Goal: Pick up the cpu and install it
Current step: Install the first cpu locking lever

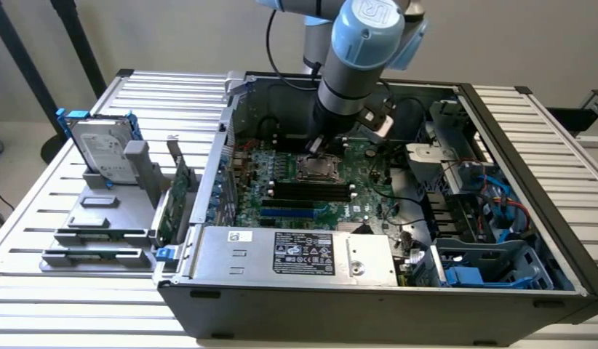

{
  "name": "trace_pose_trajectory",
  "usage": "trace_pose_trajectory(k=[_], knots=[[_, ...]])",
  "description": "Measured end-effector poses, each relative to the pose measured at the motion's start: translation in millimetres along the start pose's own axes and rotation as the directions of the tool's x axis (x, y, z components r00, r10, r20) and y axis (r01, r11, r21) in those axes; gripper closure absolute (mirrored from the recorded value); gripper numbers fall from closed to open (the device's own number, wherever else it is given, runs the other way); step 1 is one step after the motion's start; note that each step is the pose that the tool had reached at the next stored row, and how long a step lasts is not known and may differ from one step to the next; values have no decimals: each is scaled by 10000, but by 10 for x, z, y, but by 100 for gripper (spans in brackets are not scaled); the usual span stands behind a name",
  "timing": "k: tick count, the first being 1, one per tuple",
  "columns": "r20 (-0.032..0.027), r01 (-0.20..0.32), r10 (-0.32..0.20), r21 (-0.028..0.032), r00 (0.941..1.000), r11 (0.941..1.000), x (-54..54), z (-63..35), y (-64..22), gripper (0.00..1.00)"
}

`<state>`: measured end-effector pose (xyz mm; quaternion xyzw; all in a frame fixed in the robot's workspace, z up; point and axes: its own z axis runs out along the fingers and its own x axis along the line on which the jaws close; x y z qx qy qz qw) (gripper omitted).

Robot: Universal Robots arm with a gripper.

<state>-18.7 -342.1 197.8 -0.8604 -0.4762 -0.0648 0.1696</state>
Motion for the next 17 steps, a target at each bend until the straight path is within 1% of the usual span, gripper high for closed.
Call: trace_pose_trajectory(k=[6, 12, 17], knots=[[-13, 9, -9, 45, 10000, 10000, -74, -2, -125, 89], [-25, 31, -31, 116, 10000, 9999, -104, 7, -207, 89], [-43, 56, -55, 155, 10000, 9999, -116, 21, -275, 89]])
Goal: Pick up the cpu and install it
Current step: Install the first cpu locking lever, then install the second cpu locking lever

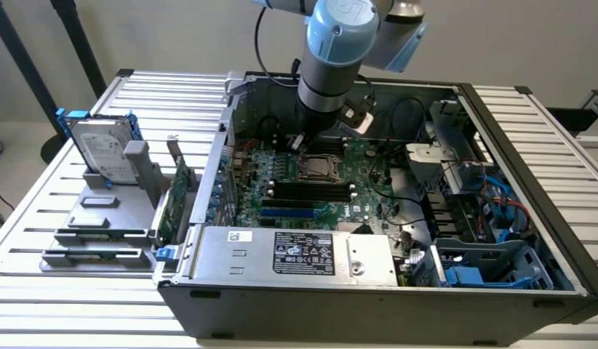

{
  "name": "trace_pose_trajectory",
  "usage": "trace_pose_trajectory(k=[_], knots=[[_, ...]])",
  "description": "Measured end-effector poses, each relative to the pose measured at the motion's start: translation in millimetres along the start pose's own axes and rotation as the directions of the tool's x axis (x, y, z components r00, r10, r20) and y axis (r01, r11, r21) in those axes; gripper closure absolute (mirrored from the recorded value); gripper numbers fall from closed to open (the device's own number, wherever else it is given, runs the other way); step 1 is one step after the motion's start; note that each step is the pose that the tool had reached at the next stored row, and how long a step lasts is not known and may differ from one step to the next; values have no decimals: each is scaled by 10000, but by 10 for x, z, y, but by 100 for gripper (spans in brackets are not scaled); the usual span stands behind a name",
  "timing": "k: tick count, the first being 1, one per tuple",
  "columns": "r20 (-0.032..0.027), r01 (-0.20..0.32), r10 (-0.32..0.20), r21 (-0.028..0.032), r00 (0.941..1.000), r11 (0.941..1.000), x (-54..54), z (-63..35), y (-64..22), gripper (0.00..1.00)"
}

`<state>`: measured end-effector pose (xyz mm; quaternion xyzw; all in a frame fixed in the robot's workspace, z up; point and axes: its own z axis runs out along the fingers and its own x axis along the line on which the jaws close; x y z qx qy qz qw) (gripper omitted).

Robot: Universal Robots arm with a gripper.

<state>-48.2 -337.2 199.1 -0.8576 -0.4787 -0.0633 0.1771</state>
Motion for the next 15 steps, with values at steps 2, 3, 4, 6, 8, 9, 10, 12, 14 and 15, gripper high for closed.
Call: trace_pose_trajectory(k=[2, 3, 4, 6, 8, 9, 10, 12, 14, 15], knots=[[-7, 7, -7, 12, 10000, 10000, -2, 7, -30, 89], [-13, 10, -9, 19, 10000, 10000, -2, 11, -43, 89], [-18, 13, -13, 25, 10000, 10000, -3, 12, -53, 89], [-22, 15, -15, 29, 10000, 10000, -6, 13, -59, 89], [-22, 17, -17, 29, 10000, 10000, -6, 13, -59, 89], [-22, 16, -16, 30, 10000, 10000, -5, 13, -59, 89], [-23, 16, -16, 29, 10000, 10000, -5, 13, -59, 89], [-23, 16, -16, 29, 10000, 10000, -5, 14, -59, 89], [-22, 16, -16, 29, 10000, 10000, -5, 13, -59, 89], [-22, 16, -16, 29, 10000, 10000, -5, 13, -59, 89]])
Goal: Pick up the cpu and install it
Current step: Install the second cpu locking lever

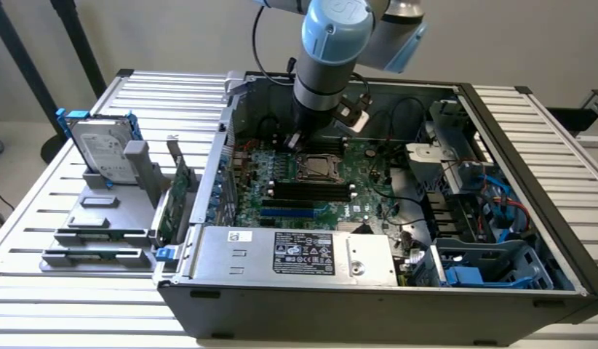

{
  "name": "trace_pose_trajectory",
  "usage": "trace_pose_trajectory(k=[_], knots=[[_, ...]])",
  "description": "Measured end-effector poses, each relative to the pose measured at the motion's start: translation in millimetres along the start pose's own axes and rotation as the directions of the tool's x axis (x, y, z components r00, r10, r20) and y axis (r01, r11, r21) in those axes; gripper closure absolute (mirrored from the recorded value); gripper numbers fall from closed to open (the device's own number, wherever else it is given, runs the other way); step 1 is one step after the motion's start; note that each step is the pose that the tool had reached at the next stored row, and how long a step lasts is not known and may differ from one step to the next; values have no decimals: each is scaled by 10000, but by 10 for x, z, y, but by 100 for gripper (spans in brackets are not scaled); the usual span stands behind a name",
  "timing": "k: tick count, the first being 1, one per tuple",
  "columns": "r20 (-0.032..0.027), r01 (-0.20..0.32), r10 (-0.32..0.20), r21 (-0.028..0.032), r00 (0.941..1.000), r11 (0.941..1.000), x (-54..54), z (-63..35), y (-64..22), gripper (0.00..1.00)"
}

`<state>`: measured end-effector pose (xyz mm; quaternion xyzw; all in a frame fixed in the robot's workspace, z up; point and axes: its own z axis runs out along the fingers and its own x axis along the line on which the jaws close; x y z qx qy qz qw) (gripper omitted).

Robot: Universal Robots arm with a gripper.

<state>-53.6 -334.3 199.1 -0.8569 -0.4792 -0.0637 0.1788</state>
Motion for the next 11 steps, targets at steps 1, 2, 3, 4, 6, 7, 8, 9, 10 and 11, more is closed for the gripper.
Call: trace_pose_trajectory(k=[1, 2, 3, 4, 6, 7, 8, 9, 10, 11], knots=[[0, 0, 0, 0, 10000, 10000, 0, 0, 0, 89], [0, 0, 0, 0, 10000, 10000, 0, 0, 0, 89], [0, 0, 0, 0, 10000, 10000, 0, 0, 0, 89], [0, 1, -1, 0, 10000, 10000, 0, 0, 0, 89], [1, 0, 0, 1, 10000, 10000, -3, -2, 2, 89], [3, -2, 2, 4, 10000, 10000, -10, -7, 6, 89], [9, -6, 6, 10, 10000, 10000, -15, -20, 8, 89], [10, -8, 8, 17, 10000, 10000, -26, -40, 13, 89], [11, -8, 8, 19, 10000, 10000, -36, -63, 18, 89], [11, -9, 9, 20, 10000, 10000, -45, -88, 22, 89]])
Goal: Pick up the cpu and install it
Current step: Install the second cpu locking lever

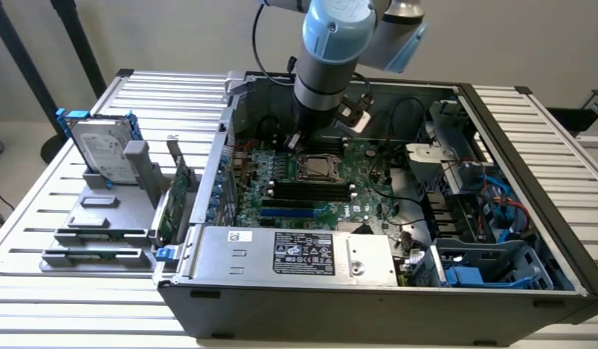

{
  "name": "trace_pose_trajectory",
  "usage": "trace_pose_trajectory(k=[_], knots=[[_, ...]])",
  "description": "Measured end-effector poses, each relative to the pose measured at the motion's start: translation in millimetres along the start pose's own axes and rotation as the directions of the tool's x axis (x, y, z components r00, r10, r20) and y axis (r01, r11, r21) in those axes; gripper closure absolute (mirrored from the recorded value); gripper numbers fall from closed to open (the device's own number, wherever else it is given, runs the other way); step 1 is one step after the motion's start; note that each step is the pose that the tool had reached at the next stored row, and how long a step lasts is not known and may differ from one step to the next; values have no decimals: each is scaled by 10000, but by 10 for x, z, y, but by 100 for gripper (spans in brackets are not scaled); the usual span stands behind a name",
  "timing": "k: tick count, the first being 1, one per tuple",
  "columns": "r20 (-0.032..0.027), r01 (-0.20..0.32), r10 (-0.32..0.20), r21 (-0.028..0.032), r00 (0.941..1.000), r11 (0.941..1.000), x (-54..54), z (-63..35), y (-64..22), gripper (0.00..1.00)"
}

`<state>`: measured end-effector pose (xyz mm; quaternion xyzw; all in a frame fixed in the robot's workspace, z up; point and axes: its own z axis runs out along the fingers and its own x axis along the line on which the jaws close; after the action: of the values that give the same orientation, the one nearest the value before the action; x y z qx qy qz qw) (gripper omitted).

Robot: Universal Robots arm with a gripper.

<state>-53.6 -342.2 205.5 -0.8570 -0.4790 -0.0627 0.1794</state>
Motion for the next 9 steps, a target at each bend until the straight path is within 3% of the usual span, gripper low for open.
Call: trace_pose_trajectory(k=[9], knots=[[1, 0, 0, 0, 10000, 10000, -183, -199, 100, 89]])
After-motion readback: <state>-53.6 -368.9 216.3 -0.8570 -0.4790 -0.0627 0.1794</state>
